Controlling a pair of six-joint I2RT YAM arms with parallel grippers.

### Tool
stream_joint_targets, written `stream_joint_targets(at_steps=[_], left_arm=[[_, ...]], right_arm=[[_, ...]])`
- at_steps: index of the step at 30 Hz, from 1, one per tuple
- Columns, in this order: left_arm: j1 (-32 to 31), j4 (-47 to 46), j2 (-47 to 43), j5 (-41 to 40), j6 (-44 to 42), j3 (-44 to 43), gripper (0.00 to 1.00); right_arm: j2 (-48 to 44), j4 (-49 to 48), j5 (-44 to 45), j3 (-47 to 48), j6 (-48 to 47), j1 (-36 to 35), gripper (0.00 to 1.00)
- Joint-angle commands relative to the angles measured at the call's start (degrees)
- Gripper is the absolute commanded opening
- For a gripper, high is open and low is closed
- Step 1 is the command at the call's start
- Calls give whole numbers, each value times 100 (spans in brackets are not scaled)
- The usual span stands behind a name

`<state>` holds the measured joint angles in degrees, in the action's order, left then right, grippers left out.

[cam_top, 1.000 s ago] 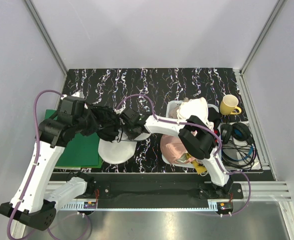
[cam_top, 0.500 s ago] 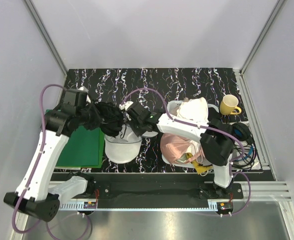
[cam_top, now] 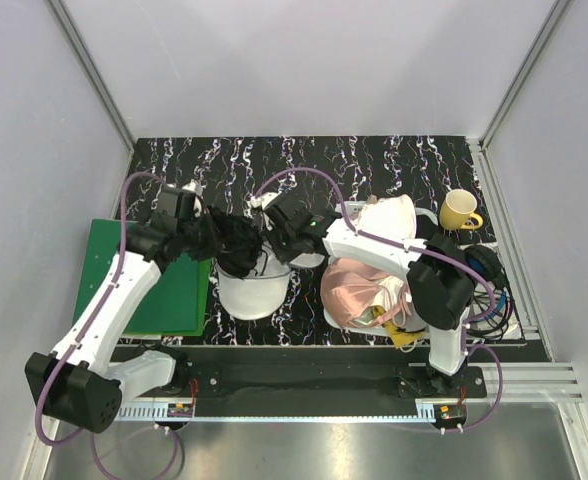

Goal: Place the bra in the laundry bag and zip it closed

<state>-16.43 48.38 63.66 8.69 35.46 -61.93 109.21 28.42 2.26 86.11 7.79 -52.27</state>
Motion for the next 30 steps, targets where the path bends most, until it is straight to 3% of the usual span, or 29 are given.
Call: stream_joint_targets(at_steps=[1, 9, 16, 19, 23, 30], left_arm=[[-1, -1687, -371, -253, -190, 925, 0], [-36, -2570, -425, -202, -417, 1183, 0], [-36, -3262, -573, 220, -1671, 1200, 0], [-27, -3536, -635, 870, -2103, 1534, 0], [-27, -3844, -819, 1538, -2079, 2149, 0], [-54, -4371, -1698, 1671, -1964, 3029, 0]], right_arm=[[-321, -232, -655, 90, 380, 243, 0], [-269, -294, -1359, 143, 662, 375, 0], [-224, -302, -2281, 135, 566, 516, 0], [-286, -294, -2667, 126, 636, 683, 0], [-330, -285, -2977, 73, 706, 832, 0], [-347, -329, -3600, 99, 978, 938, 0]])
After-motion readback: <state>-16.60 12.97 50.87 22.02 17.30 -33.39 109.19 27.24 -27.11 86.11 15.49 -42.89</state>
